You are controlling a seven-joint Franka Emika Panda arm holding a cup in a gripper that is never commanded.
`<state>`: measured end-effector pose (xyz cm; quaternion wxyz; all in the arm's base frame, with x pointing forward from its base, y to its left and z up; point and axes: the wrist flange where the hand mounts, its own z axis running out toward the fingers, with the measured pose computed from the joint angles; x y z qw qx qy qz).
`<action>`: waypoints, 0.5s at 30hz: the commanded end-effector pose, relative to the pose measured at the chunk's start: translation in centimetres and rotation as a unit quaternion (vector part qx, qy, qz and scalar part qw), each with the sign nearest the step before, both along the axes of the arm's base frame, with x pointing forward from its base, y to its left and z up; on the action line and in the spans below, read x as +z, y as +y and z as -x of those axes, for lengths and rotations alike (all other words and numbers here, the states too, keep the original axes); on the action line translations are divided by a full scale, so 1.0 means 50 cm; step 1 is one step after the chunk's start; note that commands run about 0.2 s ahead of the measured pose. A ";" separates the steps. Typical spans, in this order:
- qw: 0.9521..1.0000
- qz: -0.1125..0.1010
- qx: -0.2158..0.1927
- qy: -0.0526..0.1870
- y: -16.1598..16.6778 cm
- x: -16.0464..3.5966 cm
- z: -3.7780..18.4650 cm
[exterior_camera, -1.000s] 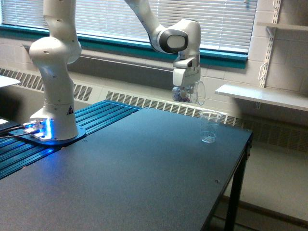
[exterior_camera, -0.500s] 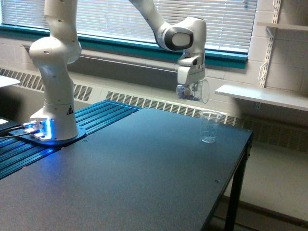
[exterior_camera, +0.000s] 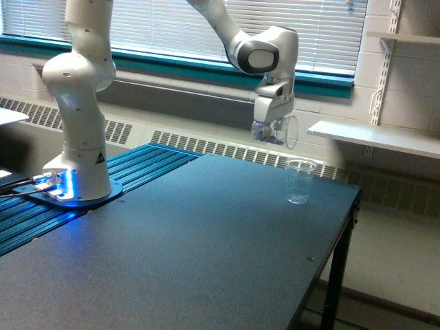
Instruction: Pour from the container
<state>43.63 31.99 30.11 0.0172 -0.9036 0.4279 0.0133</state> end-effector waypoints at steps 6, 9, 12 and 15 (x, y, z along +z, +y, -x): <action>1.000 -0.005 -0.007 0.016 0.005 0.010 -0.026; 1.000 -0.007 -0.006 0.018 0.010 0.016 -0.035; 1.000 -0.011 -0.007 0.022 0.013 0.017 -0.043; 0.999 -0.015 -0.010 0.029 0.013 0.017 -0.049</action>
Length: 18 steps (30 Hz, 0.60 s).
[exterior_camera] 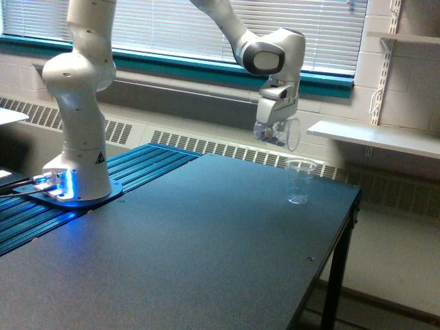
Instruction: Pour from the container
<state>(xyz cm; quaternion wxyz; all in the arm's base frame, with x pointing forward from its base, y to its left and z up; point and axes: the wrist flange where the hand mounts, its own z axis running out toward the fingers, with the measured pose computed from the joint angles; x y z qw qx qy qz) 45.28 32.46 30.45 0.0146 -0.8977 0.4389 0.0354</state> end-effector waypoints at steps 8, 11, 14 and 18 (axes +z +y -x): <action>0.999 -0.016 -0.014 0.024 0.001 0.014 -0.029; 0.999 -0.023 -0.018 0.031 0.004 0.014 -0.031; 0.999 -0.027 -0.020 0.038 0.005 0.012 -0.033; 0.998 -0.029 -0.025 0.045 0.002 0.011 -0.039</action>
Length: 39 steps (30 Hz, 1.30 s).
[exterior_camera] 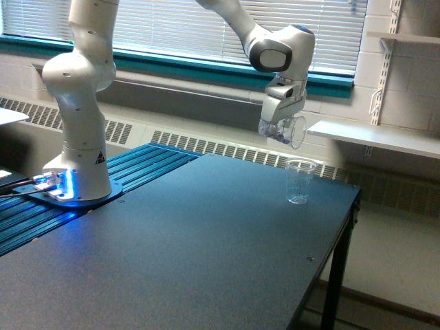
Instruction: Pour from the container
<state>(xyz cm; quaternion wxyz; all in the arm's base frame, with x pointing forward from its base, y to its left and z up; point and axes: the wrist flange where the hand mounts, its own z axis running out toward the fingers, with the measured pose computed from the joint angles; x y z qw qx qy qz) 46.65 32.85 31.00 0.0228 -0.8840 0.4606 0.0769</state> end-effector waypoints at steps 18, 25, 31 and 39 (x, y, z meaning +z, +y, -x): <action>0.998 -0.008 -0.026 0.049 -0.037 -0.023 -0.043; 0.997 -0.009 -0.032 0.067 -0.034 -0.027 -0.045; 0.997 -0.011 -0.028 0.072 -0.022 -0.020 -0.045; 0.996 -0.019 -0.030 0.085 -0.013 -0.018 -0.043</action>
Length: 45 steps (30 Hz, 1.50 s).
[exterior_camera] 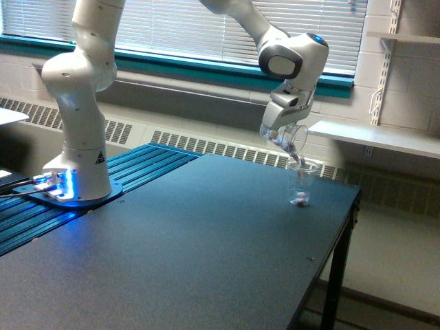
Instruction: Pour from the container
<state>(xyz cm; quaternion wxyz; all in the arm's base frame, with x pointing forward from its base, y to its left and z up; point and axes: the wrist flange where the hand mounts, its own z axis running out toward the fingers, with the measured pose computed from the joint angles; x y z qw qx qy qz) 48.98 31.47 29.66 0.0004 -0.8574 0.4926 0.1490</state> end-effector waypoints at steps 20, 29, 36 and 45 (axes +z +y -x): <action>0.999 0.004 0.014 0.045 0.021 -0.001 0.003; 1.000 0.010 0.012 0.012 0.020 0.023 -0.014; 1.000 0.011 0.017 -0.013 0.001 0.036 -0.035; 0.991 -0.062 -0.104 -0.050 -0.204 0.006 -0.082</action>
